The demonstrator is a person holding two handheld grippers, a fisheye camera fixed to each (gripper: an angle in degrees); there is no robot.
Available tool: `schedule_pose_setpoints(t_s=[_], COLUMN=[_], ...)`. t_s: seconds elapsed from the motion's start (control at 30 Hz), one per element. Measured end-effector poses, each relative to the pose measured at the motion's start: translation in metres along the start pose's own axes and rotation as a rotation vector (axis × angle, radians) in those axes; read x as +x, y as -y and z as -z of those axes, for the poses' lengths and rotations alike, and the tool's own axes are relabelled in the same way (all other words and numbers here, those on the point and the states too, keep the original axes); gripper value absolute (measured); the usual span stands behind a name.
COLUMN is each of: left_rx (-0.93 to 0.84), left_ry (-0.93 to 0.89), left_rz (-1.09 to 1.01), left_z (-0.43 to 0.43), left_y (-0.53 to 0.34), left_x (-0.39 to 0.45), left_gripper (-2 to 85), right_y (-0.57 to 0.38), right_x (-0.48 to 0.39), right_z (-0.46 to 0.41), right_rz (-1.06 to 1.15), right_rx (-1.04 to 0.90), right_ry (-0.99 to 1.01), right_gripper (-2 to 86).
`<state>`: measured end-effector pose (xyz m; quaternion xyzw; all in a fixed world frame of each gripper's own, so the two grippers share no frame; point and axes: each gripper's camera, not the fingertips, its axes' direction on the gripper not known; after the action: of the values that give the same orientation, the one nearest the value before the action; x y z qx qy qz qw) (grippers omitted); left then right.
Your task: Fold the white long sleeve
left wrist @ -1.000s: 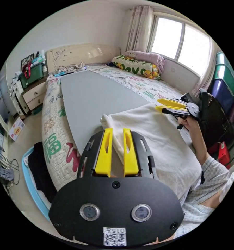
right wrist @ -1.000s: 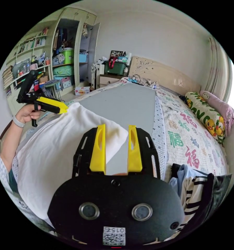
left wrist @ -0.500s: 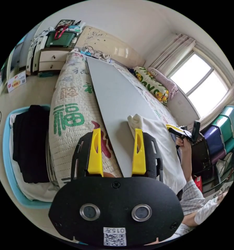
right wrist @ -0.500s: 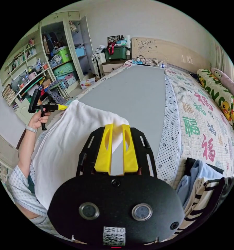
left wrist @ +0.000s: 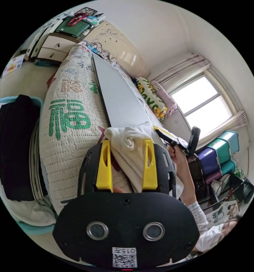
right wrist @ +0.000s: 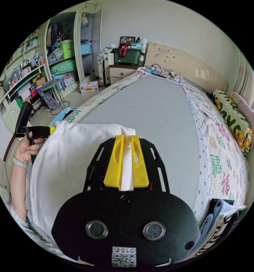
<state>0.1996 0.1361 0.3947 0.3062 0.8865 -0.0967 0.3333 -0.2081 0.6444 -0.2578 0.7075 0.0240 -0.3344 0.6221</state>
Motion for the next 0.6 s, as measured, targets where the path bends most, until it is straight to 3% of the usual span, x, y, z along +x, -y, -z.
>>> schedule_pose_setpoints(t_s=[0.1,0.2,0.37,0.6], left_rx=[0.112,0.091,0.165,0.228], left_ry=[-0.182,-0.127,-0.309,-0.334], left_rz=[0.045,0.035,0.106,0.192], left_z=[0.012,0.001,0.001,0.005], left_y=[-0.020,-0.030,-0.048,-0.057], left_x=[-0.037,-0.049,-0.097,-0.148], left_gripper=[18.2,18.9,21.0,19.5], right_y=[0.001,-0.001,-0.006,-0.010], right_x=[0.000,0.009,0.033,0.032], right_z=[-0.001,0.000,-0.002,-0.005], right_rz=[-0.005,-0.021,-0.085,-0.047], right_rx=[0.013,0.031,0.047,0.050], right_ry=[-0.005,0.032,0.119,0.057], right_gripper=[5.3,5.4,5.6,5.5])
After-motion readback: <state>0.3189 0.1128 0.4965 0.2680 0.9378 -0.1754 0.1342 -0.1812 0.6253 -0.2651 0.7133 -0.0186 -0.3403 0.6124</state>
